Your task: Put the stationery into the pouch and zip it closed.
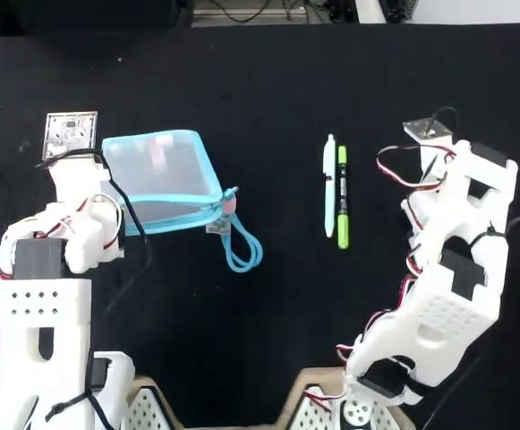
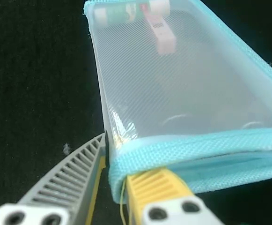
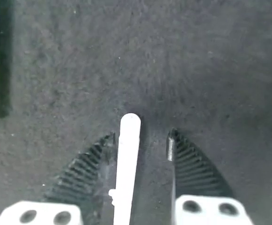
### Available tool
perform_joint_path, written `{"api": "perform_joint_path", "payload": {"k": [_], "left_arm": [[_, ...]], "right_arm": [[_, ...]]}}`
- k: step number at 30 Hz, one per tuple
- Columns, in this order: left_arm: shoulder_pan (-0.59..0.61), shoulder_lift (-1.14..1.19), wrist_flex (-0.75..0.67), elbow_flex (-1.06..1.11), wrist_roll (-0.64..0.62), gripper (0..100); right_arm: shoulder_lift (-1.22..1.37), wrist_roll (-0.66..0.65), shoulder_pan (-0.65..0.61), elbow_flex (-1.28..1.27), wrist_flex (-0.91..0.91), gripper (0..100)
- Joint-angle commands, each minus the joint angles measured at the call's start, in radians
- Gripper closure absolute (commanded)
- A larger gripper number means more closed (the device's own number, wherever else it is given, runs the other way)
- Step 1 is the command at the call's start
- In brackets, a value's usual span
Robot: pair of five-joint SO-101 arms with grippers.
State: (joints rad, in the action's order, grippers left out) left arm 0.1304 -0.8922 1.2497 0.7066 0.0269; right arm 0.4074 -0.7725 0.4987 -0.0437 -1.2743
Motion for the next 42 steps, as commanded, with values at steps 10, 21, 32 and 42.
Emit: {"api": "perform_joint_path", "payload": {"k": [10,21,32,42], "left_arm": [[0.002,-0.011,-0.011,-0.010,-0.005,97],[0.002,-0.011,-0.011,-0.013,-0.005,97],[0.002,-0.011,-0.011,-0.012,-0.002,97],[0.002,-0.011,-0.011,-0.010,-0.002,97]], "right_arm": [[0.042,-0.032,-0.038,0.005,0.020,83.6],[0.016,-0.032,-0.020,0.005,0.049,98.2],[-0.349,-0.028,-0.020,-0.001,-0.117,98.8],[-0.665,0.074,-0.077,-0.019,-0.235,98.8]]}}
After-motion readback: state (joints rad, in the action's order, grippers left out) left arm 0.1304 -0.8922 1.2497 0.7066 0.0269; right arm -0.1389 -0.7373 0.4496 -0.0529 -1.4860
